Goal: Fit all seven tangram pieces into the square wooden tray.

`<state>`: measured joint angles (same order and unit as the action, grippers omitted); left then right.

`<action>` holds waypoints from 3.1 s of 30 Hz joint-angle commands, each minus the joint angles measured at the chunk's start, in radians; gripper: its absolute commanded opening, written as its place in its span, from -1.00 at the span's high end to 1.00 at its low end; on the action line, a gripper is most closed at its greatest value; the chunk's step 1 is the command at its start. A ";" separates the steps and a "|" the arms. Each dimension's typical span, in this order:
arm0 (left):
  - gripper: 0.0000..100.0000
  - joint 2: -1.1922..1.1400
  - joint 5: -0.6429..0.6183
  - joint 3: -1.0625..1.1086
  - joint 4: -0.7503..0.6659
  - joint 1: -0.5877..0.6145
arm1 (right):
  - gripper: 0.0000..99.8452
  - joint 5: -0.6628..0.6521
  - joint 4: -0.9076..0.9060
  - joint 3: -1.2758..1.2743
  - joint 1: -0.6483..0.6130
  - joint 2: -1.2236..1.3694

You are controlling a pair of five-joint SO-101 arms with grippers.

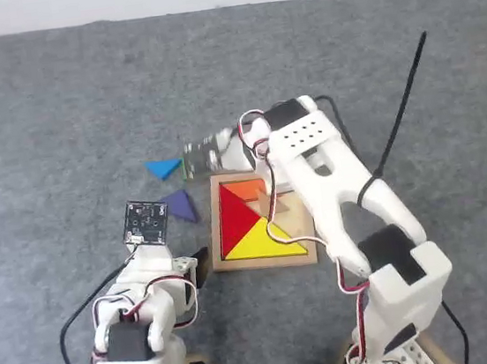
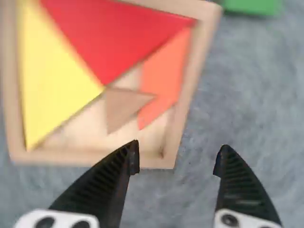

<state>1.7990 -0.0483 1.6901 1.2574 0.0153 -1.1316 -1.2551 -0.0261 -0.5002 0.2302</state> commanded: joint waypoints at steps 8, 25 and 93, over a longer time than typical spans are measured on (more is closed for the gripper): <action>0.52 0.020 0.003 -0.007 0.005 0.005 | 0.82 1.112 0.105 -0.069 0.015 -0.002; 0.52 0.020 0.003 -0.007 0.005 0.005 | 0.77 1.053 0.071 -0.098 -0.136 0.010; 0.52 0.020 0.003 -0.007 0.005 0.005 | 0.78 1.010 0.381 -0.474 -0.084 -0.202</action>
<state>1.7990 -0.0483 1.6901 1.2574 0.0153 -0.1082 -0.8730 -0.5294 -0.6107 0.0522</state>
